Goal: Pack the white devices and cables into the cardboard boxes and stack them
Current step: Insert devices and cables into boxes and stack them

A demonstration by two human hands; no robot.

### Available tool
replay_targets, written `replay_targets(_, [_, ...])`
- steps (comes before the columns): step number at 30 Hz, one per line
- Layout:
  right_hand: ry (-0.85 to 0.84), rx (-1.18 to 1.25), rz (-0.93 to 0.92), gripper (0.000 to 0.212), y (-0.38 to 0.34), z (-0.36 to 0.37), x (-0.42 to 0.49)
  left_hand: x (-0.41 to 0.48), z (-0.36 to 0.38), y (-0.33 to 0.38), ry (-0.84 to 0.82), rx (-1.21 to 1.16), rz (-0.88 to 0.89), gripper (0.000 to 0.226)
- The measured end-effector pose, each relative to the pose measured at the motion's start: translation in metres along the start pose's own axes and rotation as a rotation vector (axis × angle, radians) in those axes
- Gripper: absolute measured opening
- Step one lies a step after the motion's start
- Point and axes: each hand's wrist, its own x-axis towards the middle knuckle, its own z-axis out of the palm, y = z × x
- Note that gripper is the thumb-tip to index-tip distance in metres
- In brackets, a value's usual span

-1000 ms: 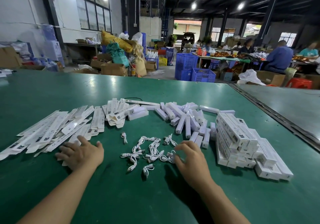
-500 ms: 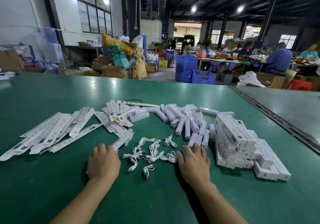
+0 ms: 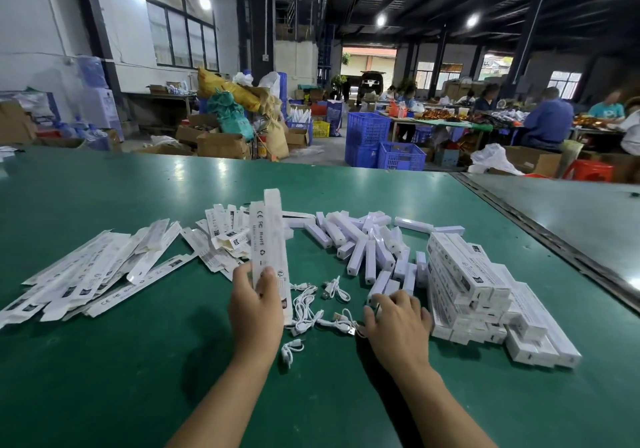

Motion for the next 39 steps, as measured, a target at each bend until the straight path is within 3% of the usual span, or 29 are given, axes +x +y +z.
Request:
replay_targets(2, [0.088, 0.090, -0.040, 0.031, 0.000, -0.002, -0.001, -0.006, 0.013, 0.006, -0.033, -0.161, -0.106, 0.012])
replay_targets(5, [0.147, 0.568, -0.166, 0.016, -0.010, -0.008, -0.010, -0.018, 0.029, 0.009, -0.181, -0.252, -0.221, 0.027])
replay_targets(10, [-0.249, 1.260, -0.059, 0.031, -0.022, -0.015, -0.020, -0.042, 0.040, 0.003, -0.523, -0.340, -0.304, 0.064])
replay_targets(14, [-0.347, 1.576, 0.154, 0.054, -0.015, -0.022, -0.017, -0.053, 0.037, 0.002, -0.788, -0.407, -0.412, 0.052])
replay_targets(16, [-0.377, 1.625, 0.197, 0.062, -0.009, -0.025, -0.013, -0.054, 0.033, 0.003, -0.877, -0.401, -0.405, 0.030])
replay_targets(18, [-0.385, 1.602, 0.178, 0.053, -0.005, -0.028, -0.012, -0.055, 0.028, 0.005, -0.941, -0.370, -0.407, 0.018])
replay_targets(23, [-0.316, 1.499, 0.253, 0.016, -0.003, -0.028, -0.012, -0.062, 0.024, 0.007, -1.060, -0.306, -0.504, 0.017])
replay_targets(26, [-0.278, 1.512, 0.221, 0.005, -0.001, -0.029, -0.011, -0.064, 0.025, 0.005, -1.074, -0.327, -0.479, 0.017])
replay_targets(29, [-0.241, 1.468, 0.275, 0.019, 0.000, -0.029, -0.009, -0.063, 0.028, 0.006, -1.071, -0.415, -0.504, 0.028])
replay_targets(32, [-0.276, 1.575, 0.293, 0.038, 0.006, -0.028, -0.005, -0.056, 0.026, 0.006, -1.089, -0.645, -0.661, 0.046])
replay_targets(36, [-0.372, 1.661, 0.220, 0.043, 0.011, -0.025, -0.001, -0.048, 0.023, 0.000, -1.004, -0.790, -0.679, 0.046])
replay_targets(39, [-0.226, 1.487, 0.187, 0.048, 0.006, -0.017, -0.002, -0.045, 0.023, -0.003, -0.894, -0.800, -0.631, 0.047])
